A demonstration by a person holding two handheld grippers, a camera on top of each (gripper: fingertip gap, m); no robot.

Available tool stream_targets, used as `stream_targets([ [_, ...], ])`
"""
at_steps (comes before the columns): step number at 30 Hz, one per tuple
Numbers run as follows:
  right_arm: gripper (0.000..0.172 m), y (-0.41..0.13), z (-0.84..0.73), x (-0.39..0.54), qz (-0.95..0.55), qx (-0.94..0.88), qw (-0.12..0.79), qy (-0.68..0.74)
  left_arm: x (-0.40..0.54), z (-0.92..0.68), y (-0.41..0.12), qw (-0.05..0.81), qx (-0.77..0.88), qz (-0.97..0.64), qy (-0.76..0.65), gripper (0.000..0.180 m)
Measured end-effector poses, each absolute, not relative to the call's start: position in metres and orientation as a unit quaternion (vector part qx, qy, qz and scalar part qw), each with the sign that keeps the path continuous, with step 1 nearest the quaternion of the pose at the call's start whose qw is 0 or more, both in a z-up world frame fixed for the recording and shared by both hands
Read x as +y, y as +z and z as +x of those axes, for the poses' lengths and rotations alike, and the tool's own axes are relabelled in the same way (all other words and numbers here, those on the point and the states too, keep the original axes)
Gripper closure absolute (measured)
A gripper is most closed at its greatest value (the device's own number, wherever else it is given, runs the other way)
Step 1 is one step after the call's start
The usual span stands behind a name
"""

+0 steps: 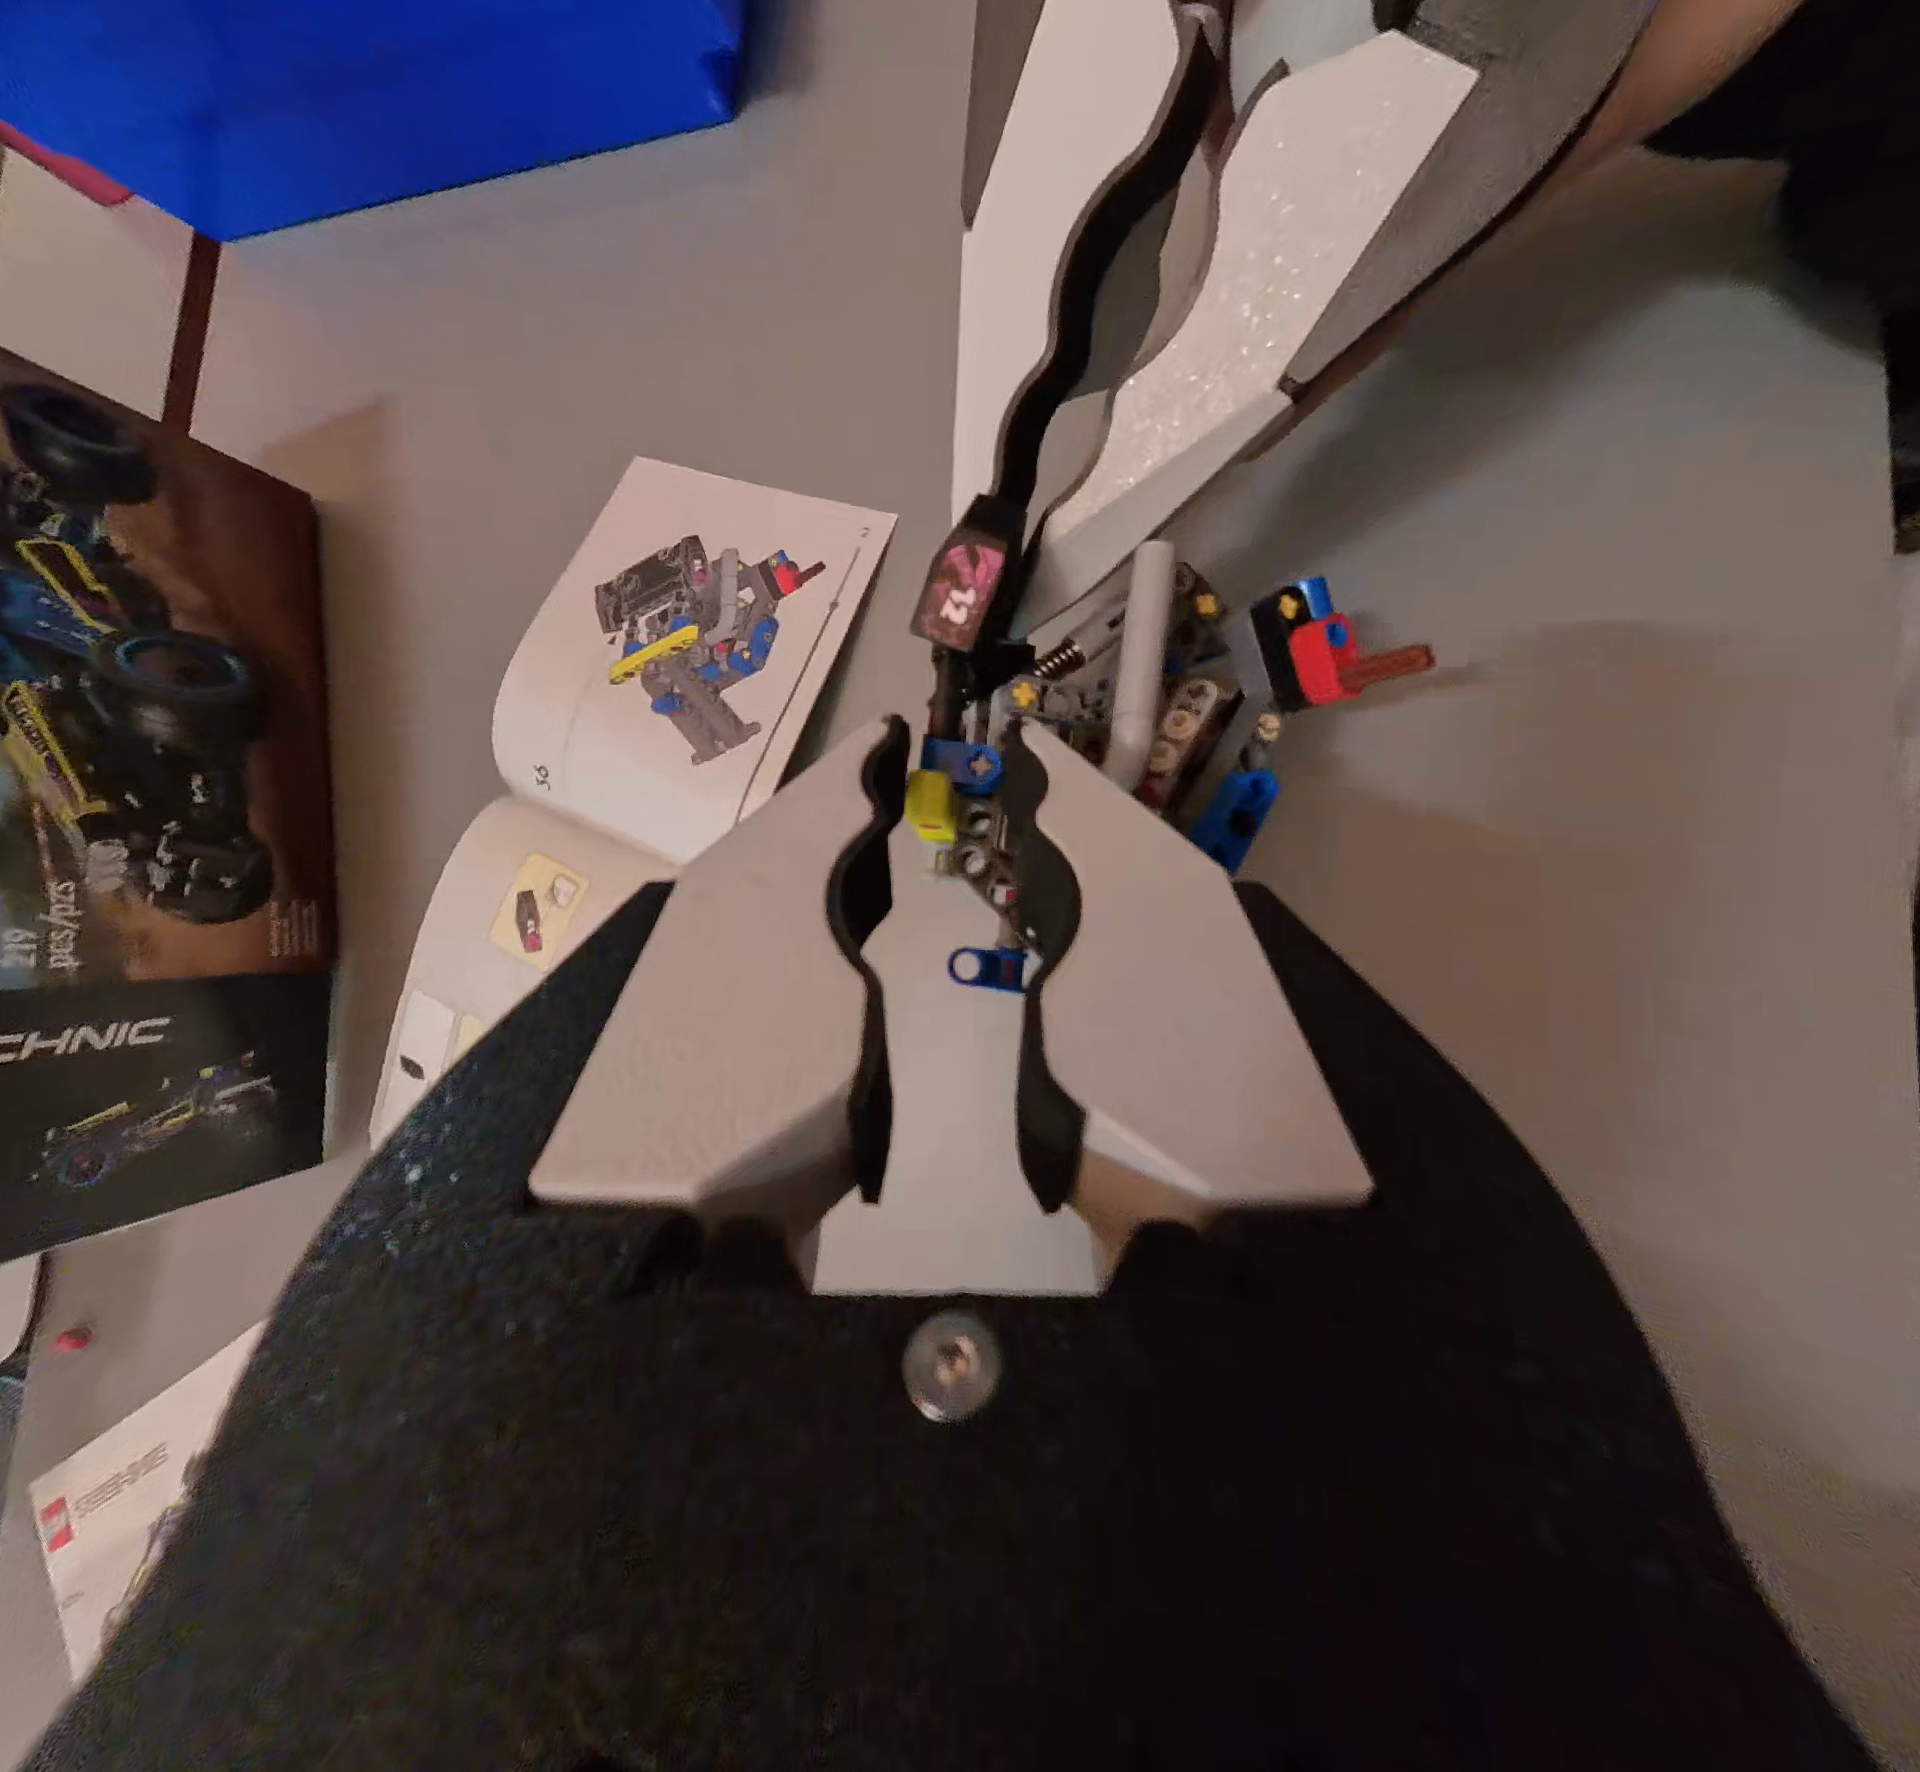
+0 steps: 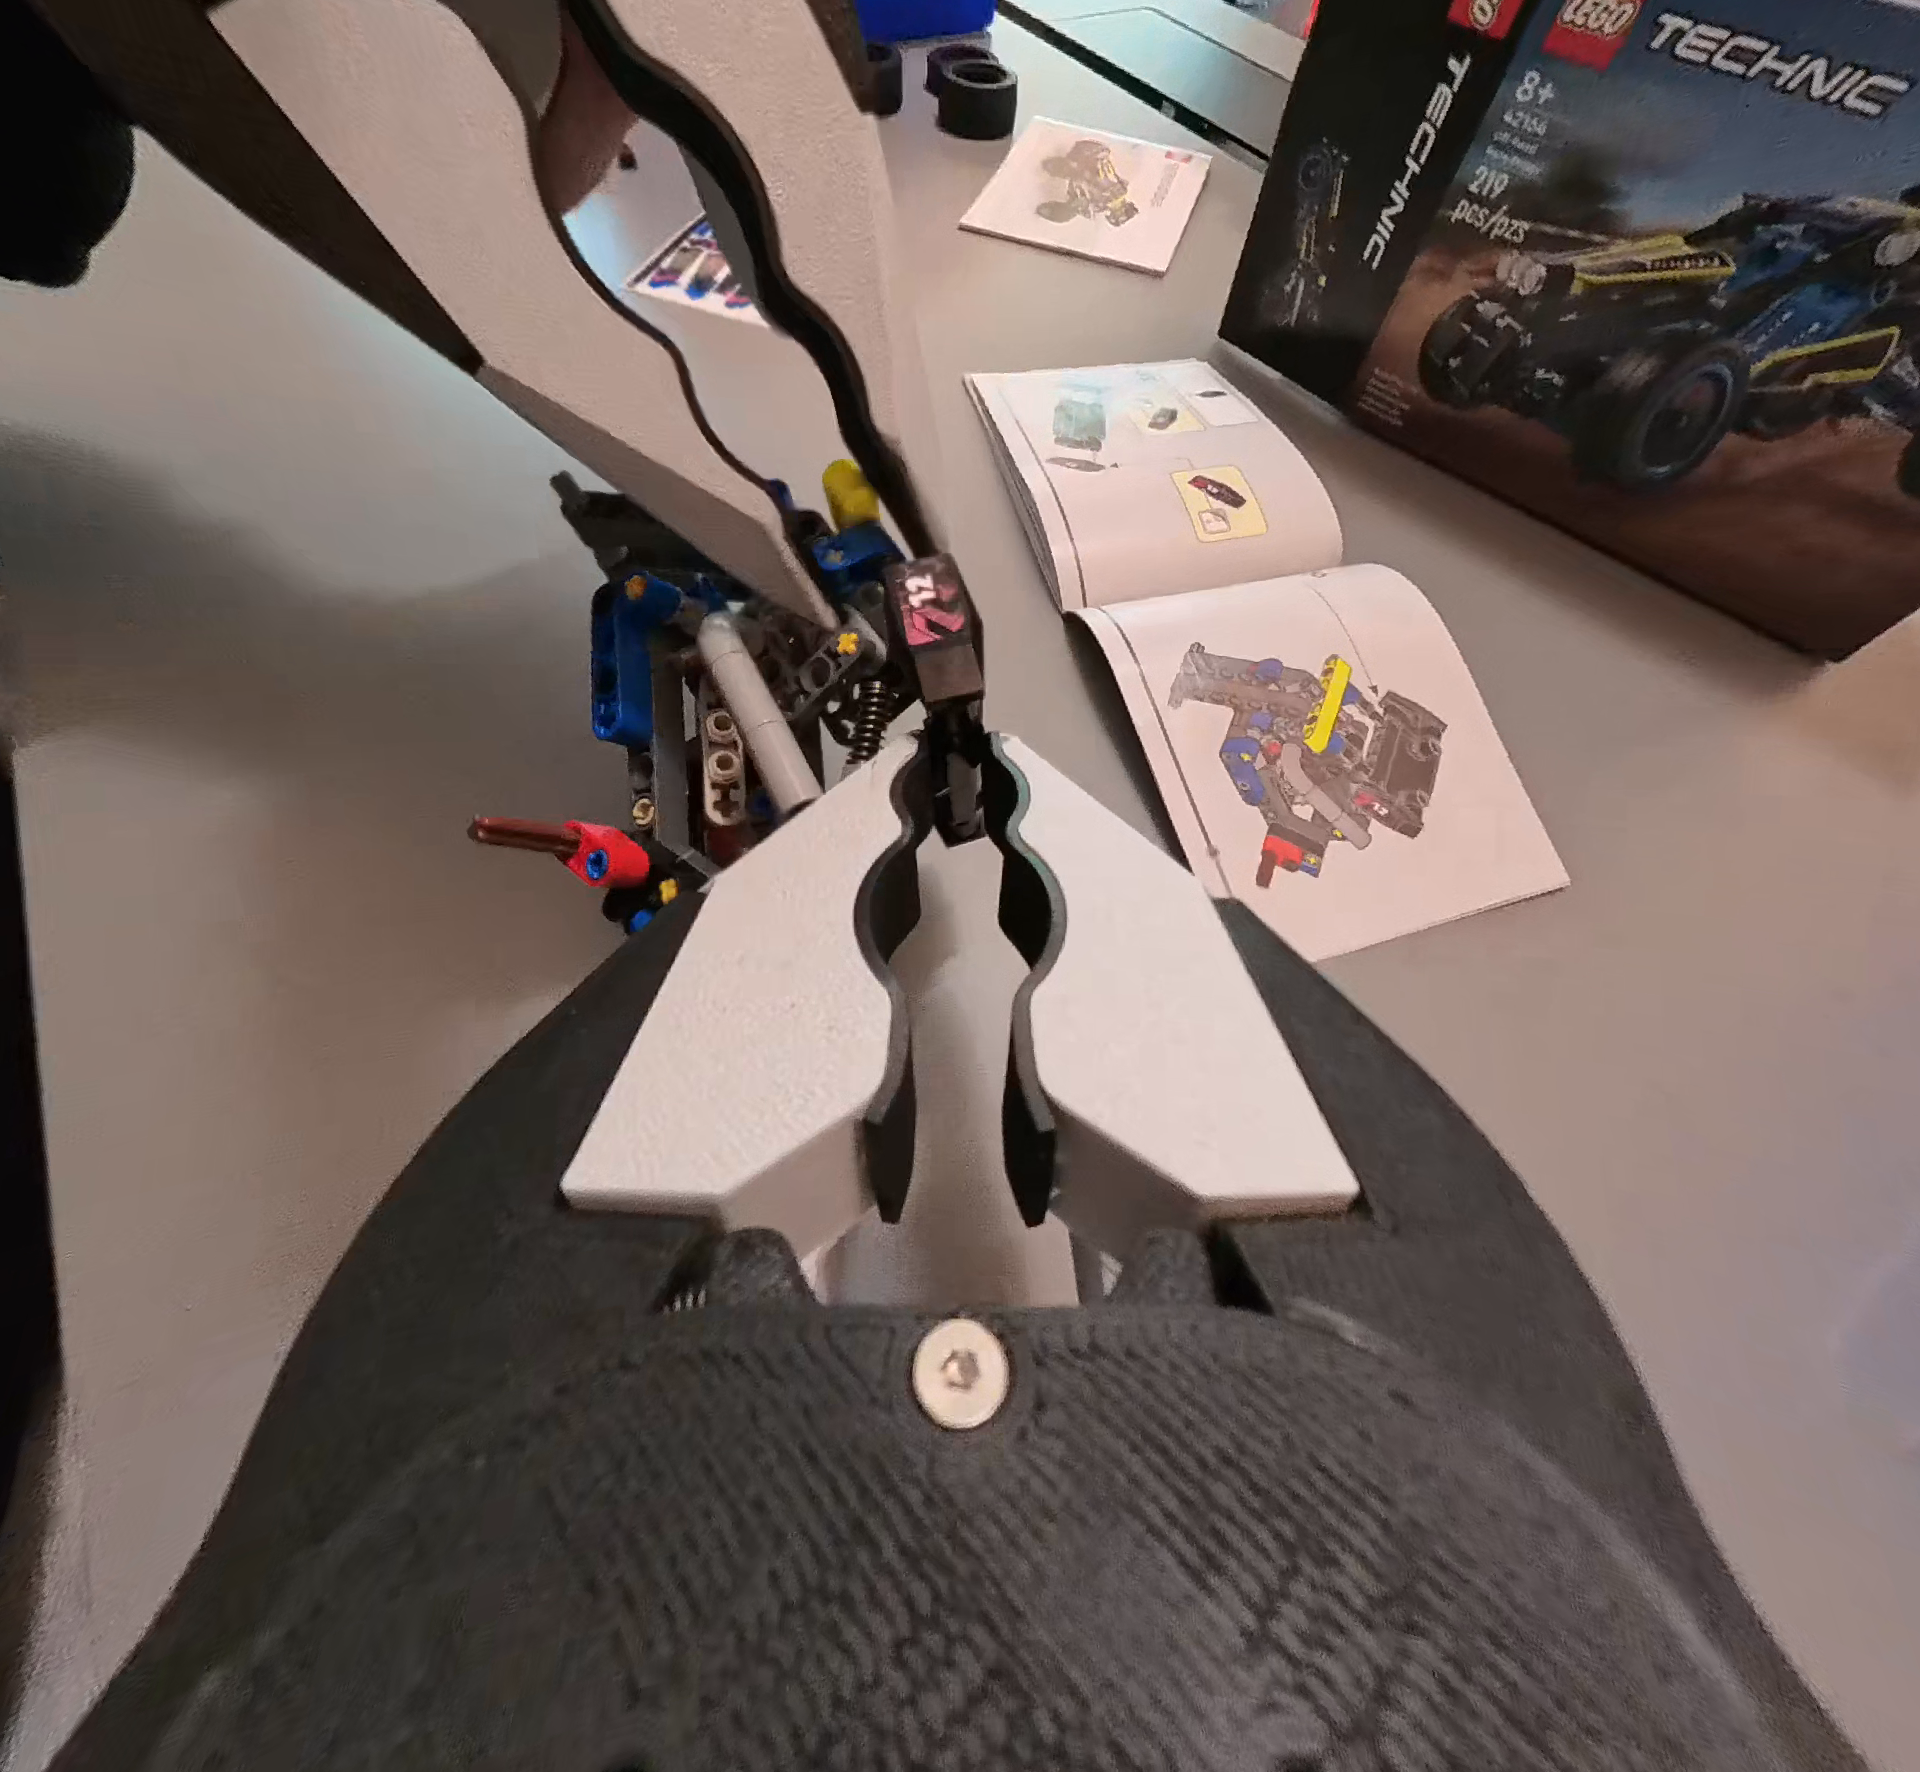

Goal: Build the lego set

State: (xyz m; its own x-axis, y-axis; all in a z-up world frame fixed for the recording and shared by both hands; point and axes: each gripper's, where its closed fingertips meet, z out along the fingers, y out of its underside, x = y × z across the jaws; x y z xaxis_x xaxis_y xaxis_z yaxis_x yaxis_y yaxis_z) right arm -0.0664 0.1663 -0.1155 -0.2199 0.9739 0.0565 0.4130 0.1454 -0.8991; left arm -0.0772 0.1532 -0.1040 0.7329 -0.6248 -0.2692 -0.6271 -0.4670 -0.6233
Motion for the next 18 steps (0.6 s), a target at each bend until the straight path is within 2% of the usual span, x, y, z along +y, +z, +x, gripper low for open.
stream_targets([
  [8,0.168,-0.113,-0.055,0.183,-0.516,-0.64,0.363,0.438,0.166,-0.066,-0.116,0.349,0.326,-0.87,-0.12,0.168],
  [15,0.156,-0.117,-0.042,0.195,-0.483,-0.646,0.4,0.434,0.176,-0.044,-0.136,0.28,0.362,-0.853,-0.249,0.17],
  [18,0.167,-0.122,-0.035,0.198,-0.473,-0.663,0.402,0.419,0.184,-0.038,-0.139,0.282,0.375,-0.842,-0.265,0.17],
])
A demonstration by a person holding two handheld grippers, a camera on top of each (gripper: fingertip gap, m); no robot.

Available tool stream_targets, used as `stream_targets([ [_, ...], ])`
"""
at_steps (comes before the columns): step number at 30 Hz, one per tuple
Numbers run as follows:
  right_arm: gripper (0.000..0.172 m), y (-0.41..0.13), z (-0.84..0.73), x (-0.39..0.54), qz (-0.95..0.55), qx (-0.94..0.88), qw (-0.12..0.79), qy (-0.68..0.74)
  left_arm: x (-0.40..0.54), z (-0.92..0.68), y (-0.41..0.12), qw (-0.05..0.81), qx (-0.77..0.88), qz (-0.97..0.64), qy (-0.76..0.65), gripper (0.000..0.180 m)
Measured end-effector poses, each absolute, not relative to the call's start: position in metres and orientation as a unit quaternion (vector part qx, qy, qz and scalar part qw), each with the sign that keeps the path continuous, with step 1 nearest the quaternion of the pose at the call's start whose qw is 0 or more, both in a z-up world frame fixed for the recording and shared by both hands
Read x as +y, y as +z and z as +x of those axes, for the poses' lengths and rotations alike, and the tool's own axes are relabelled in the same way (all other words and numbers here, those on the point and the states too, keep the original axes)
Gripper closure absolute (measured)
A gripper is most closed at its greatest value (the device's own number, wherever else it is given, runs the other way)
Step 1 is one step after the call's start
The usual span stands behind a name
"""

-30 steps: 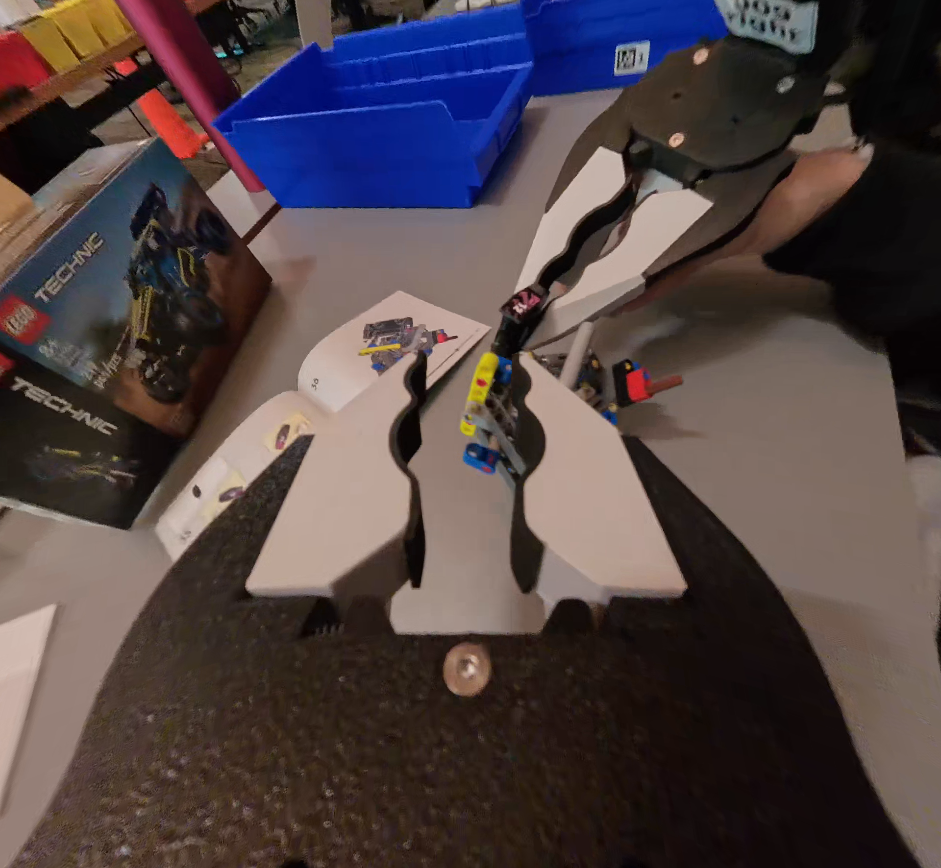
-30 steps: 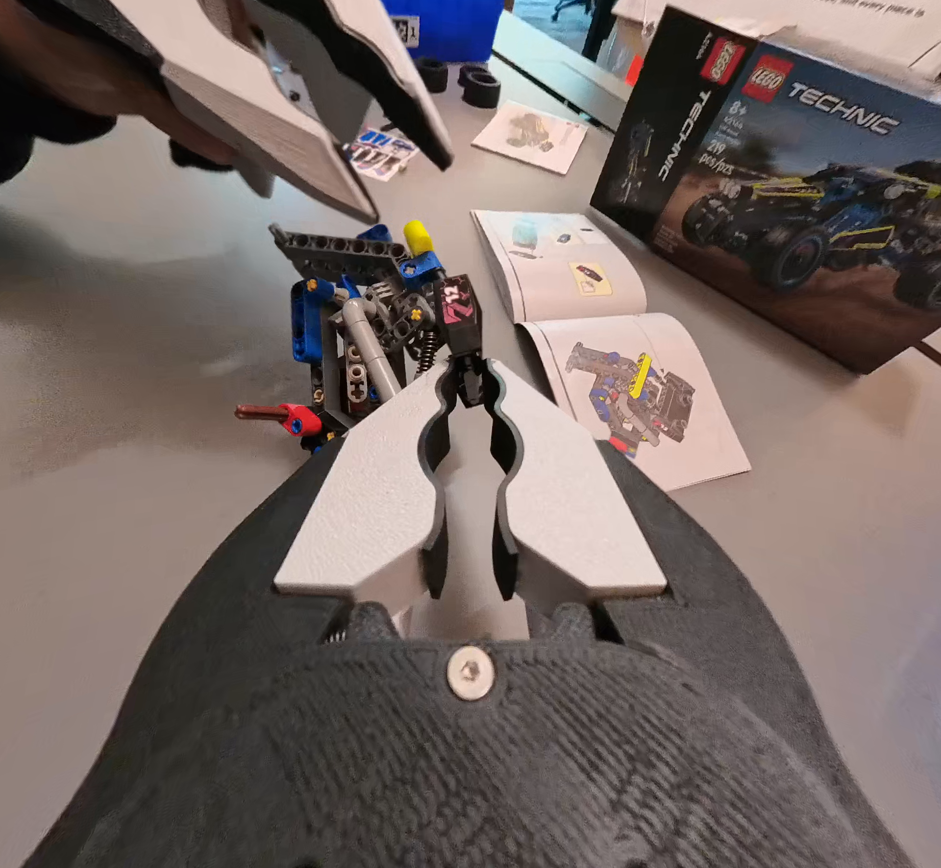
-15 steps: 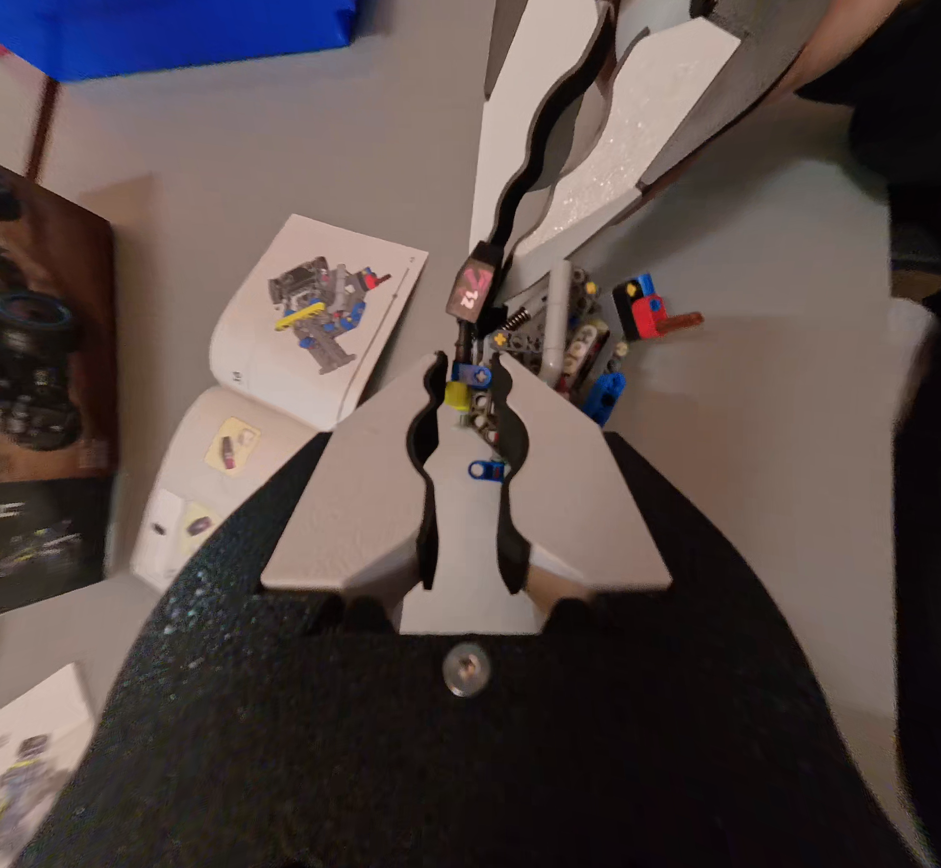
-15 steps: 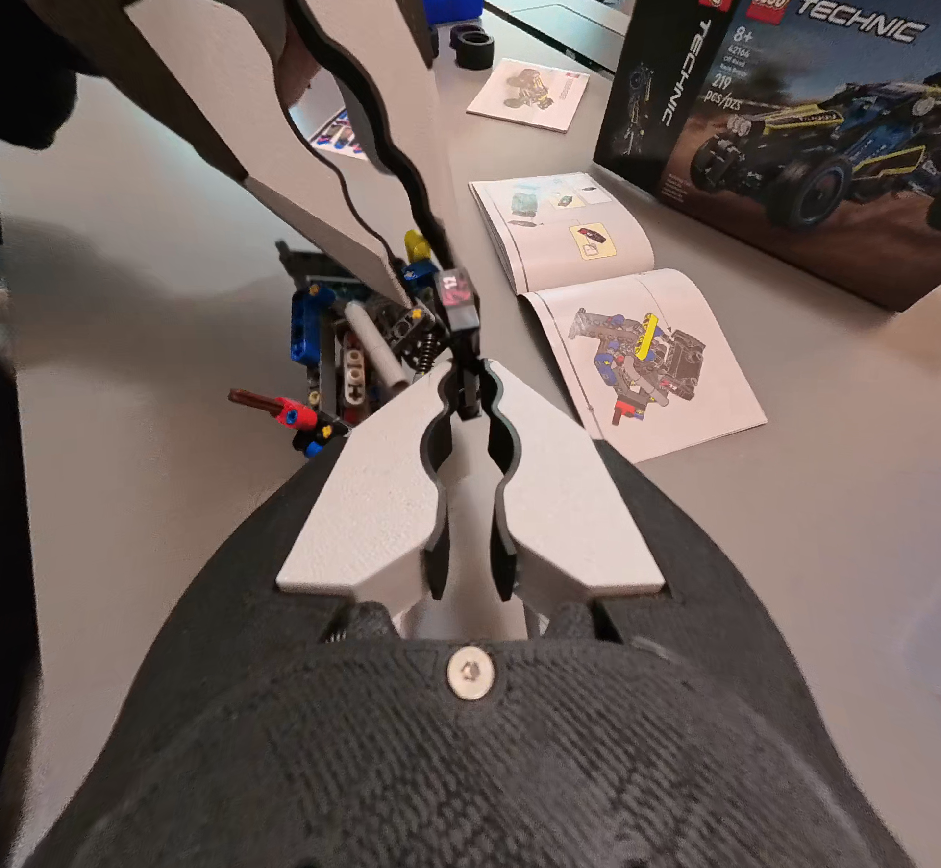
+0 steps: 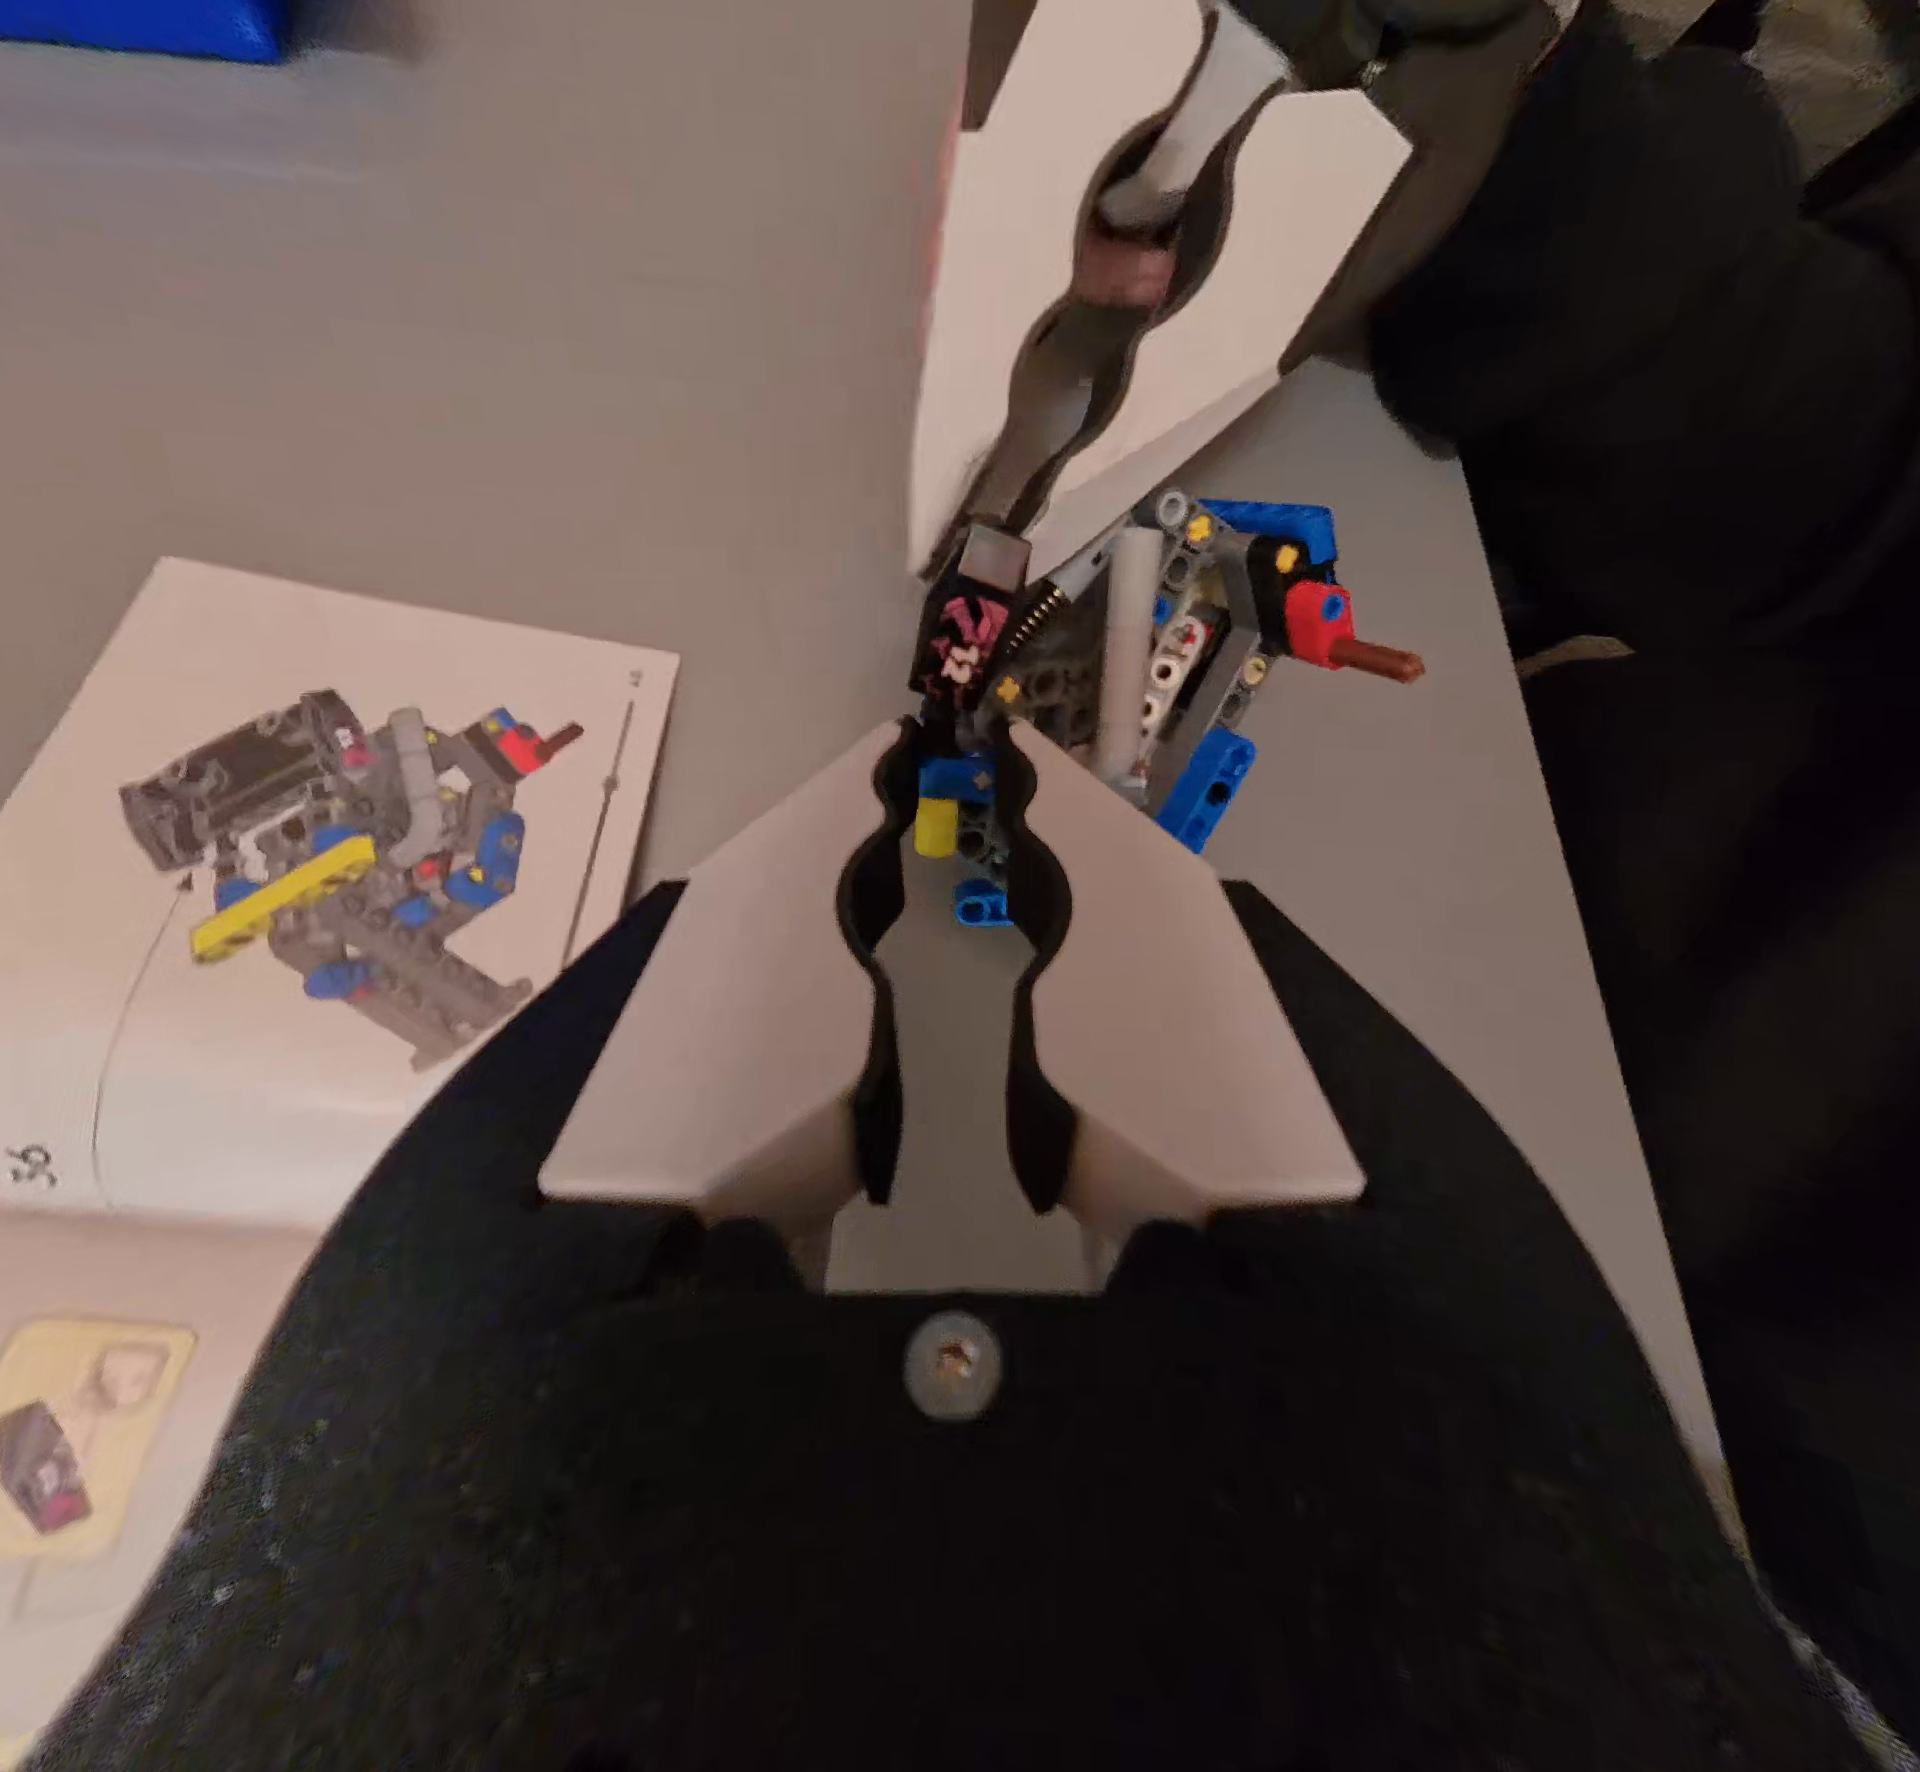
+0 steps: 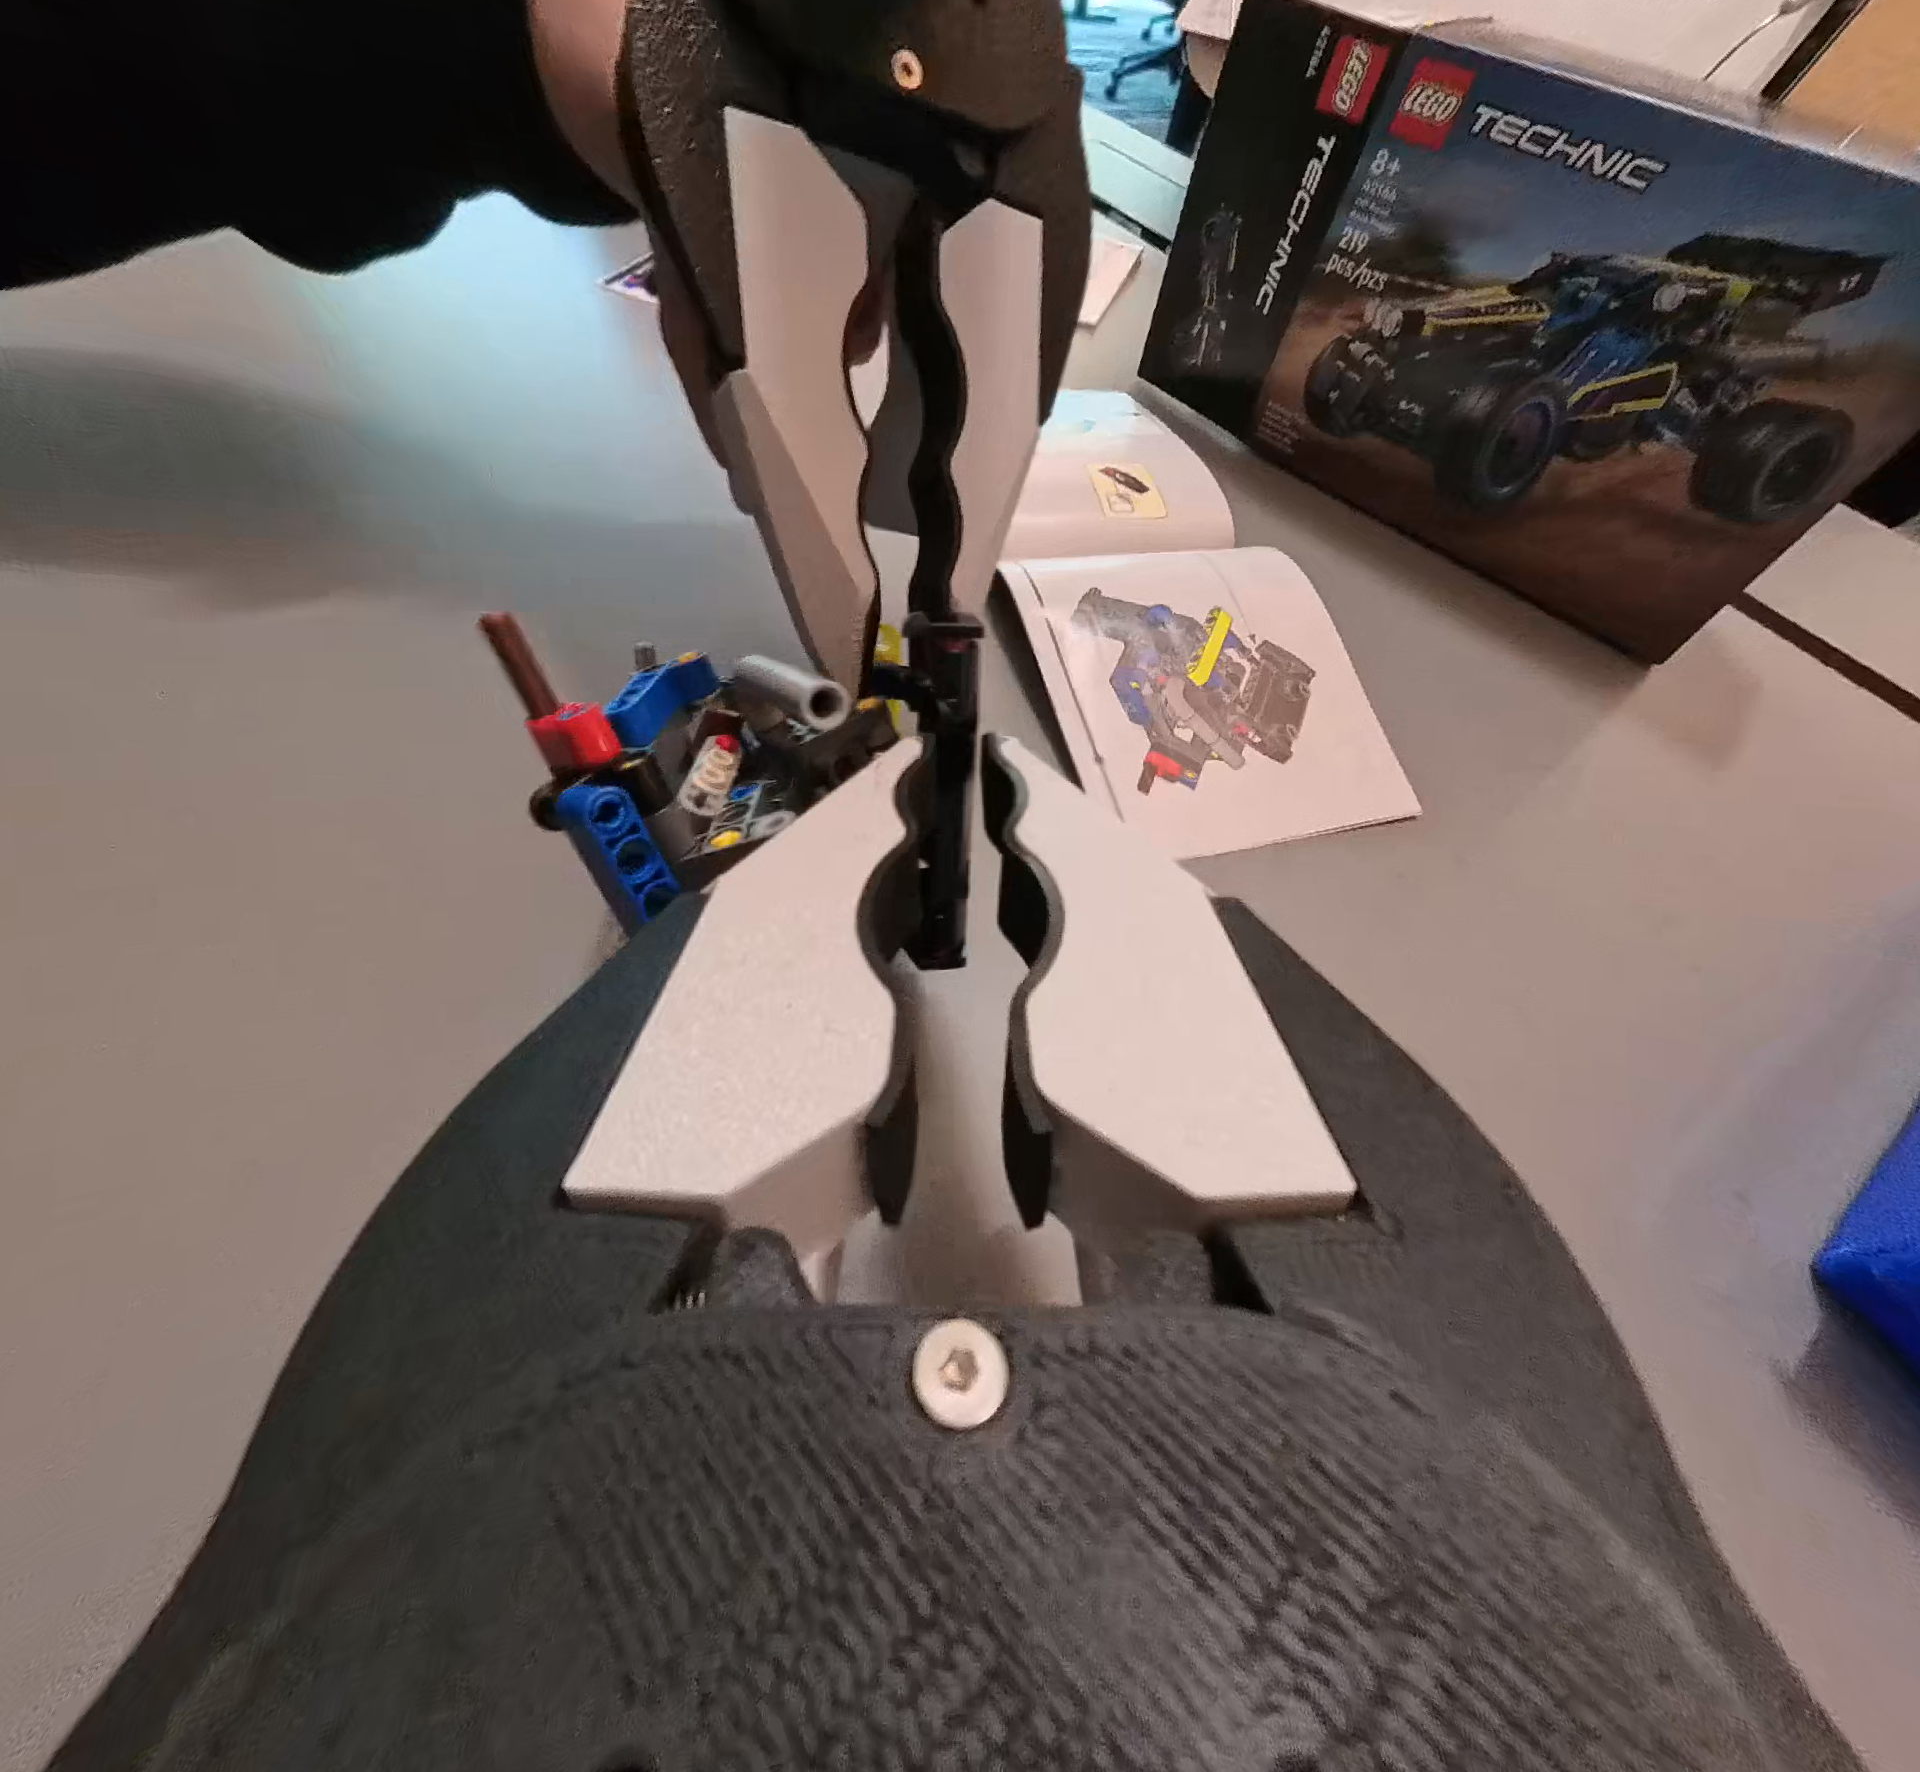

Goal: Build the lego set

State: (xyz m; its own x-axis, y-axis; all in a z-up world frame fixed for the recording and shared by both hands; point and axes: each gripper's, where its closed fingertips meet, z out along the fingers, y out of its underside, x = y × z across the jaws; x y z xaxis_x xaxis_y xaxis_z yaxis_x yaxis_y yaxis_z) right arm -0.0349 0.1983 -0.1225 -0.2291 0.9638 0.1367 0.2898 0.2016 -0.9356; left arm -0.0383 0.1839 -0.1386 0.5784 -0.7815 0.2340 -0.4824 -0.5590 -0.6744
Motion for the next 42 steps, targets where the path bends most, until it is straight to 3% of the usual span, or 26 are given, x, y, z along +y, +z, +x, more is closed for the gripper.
stream_targets([
  [14,0.169,-0.13,-0.031,0.217,-0.52,-0.647,0.391,0.397,0.198,-0.043,-0.136,0.44,0.377,-0.791,-0.199,0.167],
  [17,0.169,-0.131,-0.027,0.221,-0.525,-0.645,0.39,0.395,0.204,-0.04,-0.142,0.442,0.363,-0.794,-0.208,0.16],
  [26,0.169,-0.124,-0.017,0.231,-0.534,-0.621,0.403,0.408,0.212,-0.023,-0.123,0.456,0.334,-0.75,-0.344,0.169],
  [32,0.169,-0.13,-0.018,0.241,-0.565,-0.61,0.399,0.385,0.231,-0.024,-0.141,0.398,0.404,-0.781,-0.263,0.176],
  [42,0.169,-0.13,-0.011,0.239,-0.572,-0.605,0.394,0.389,0.232,-0.016,-0.141,0.395,0.381,-0.774,-0.315,0.177],
])
